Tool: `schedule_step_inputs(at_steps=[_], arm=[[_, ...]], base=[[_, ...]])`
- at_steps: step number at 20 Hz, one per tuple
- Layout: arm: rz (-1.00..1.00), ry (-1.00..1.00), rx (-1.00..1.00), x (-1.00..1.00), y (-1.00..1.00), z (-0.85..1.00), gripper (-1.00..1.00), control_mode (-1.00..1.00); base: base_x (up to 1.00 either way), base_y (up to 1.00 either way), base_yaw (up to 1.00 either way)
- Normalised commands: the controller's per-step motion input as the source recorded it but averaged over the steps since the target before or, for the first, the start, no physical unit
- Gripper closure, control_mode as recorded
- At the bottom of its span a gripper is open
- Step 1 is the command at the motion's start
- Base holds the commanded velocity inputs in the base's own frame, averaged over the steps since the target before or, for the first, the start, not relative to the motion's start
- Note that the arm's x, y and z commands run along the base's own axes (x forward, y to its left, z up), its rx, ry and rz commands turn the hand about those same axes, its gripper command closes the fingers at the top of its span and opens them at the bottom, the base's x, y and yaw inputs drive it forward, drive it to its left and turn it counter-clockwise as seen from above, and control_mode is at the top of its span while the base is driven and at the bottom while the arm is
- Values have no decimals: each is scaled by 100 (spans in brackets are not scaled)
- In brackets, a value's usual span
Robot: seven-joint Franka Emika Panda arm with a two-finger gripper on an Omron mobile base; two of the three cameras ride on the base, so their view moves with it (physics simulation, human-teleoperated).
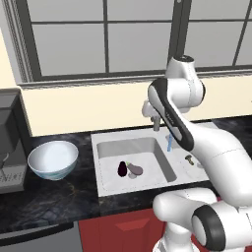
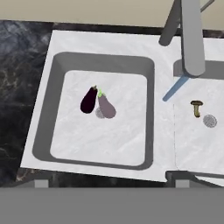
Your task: Pick the eggplants from the sink and place them in one bowl. Place the mushroom in the other bowl. Then turn off the sink faucet.
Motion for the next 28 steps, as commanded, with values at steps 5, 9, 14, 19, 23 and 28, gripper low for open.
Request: schedule_step_inputs(at_steps=[5,9,14,19,23,28], arm=[[-1,4,3,0,10,-45,-100,-100],[-3,4,3,0,9,-46,-100,-100],[-11,10,0,0,19,-56,-100,-100],[-17,11,0,0,23,-54,-100,-100],[-22,2,-1,0,10,-36,-100,-100],[-13,0,0,4,16,-37,-100,-100]], base=[[0,0,0],[0,0,0],[0,0,0],[0,0,0],[0,0,0],[0,0,0]])
